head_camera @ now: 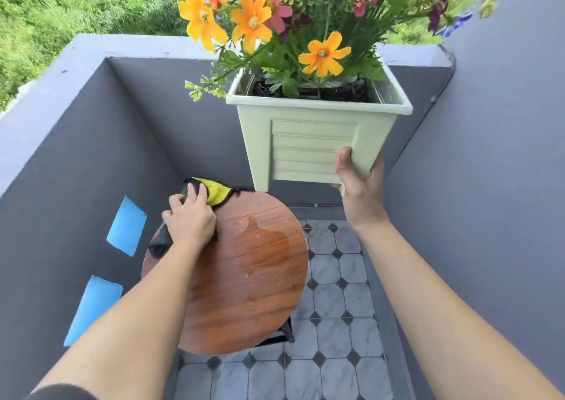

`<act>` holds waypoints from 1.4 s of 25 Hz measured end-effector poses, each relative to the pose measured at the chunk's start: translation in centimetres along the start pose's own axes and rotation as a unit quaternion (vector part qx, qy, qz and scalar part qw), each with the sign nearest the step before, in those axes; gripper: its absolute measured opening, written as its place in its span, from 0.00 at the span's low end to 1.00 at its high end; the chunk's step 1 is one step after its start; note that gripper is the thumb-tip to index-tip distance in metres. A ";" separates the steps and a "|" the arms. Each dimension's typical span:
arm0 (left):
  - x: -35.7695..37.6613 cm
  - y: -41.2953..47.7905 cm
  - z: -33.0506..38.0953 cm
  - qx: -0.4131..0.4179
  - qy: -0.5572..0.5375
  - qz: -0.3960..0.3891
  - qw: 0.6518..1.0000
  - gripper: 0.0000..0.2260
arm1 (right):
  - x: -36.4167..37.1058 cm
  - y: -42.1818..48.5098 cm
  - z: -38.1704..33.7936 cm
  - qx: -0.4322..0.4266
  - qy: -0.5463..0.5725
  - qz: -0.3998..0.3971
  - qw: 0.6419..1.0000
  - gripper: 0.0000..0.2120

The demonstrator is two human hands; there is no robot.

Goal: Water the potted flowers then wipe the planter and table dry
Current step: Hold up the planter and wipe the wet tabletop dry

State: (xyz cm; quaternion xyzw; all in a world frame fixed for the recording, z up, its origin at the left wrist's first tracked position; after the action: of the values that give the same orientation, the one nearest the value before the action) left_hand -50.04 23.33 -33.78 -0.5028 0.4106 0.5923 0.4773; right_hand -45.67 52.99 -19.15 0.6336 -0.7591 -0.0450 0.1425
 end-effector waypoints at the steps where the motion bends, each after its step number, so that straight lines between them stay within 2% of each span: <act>1: 0.2 0.3 1.5 0.021 0.003 -0.001 1.000 0.22 | -0.2 0.0 0.0 -0.007 -0.001 0.004 1.000 0.31; 4: 1.0 -0.6 6.3 0.109 0.019 -0.006 0.994 0.21 | -0.6 0.1 0.3 -0.011 -0.002 0.017 1.000 0.35; 7: 1.5 -3.8 10.8 0.230 0.023 -0.025 0.973 0.24 | -0.4 -0.4 -0.2 -0.021 -0.007 0.020 1.000 0.40; 11: 1.8 -9.9 14.3 0.374 0.008 -0.055 0.926 0.24 | 0.2 -1.2 -0.4 -0.021 -0.009 0.027 0.999 0.35; 13: 1.3 -13.7 14.5 0.436 -0.009 -0.052 0.898 0.23 | 0.6 -1.8 -0.5 -0.016 -0.004 0.027 0.999 0.31; 15: 1.2 -17.2 13.6 0.483 -0.016 -0.051 0.874 0.21 | 1.0 -2.5 -0.6 -0.010 0.006 0.032 0.999 0.32; 17: 1.0 -20.1 12.1 0.507 -0.026 -0.055 0.860 0.22 | 1.5 -3.3 -0.6 -0.001 0.010 0.032 0.999 0.35; 21: 0.9 -24.7 7.8 0.541 -0.036 -0.071 0.837 0.28 | 2.5 -4.1 -0.5 0.010 -0.004 0.020 1.000 0.35; 23: 0.9 -25.6 5.0 0.546 -0.030 -0.075 0.834 0.32 | 3.4 -4.6 -0.5 0.023 -0.004 0.005 1.000 0.36; 25: 0.0 -25.7 2.2 0.543 -0.033 -0.055 0.837 0.32 | 4.0 -5.1 -0.4 0.027 -0.004 0.000 1.000 0.38; 27: -1.3 -24.3 -0.7 0.505 -0.034 -0.022 0.862 0.29 | 4.7 -5.7 -0.7 0.024 -0.007 -0.003 1.000 0.41; 31: -2.8 -18.0 -5.7 0.338 -0.071 0.030 0.938 0.28 | 5.9 -7.2 0.8 0.046 0.010 -0.022 0.999 0.36; 33: -2.6 -14.5 -7.0 0.263 -0.088 0.034 0.960 0.25 | 6.3 -8.3 2.5 0.062 0.009 -0.029 0.998 0.33; 35: -1.9 -10.9 -8.4 0.165 -0.123 0.024 0.978 0.26 | 6.6 -9.4 4.0 0.070 0.010 -0.029 0.997 0.29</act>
State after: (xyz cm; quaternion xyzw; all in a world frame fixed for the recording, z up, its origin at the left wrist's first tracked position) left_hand -37.55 17.15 -33.30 -0.3303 0.4528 0.5851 0.5861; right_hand -38.86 44.31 -24.27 0.6641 -0.7403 0.0107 0.1043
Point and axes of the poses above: each hand's wrist, its own y-axis towards the middle knuckle, its own x-axis out of the palm, z = x × y, the point moved 10 cm from there along y, towards the middle knuckle, and after that the axes turned 1 degree about z, right-handed, at the moved point
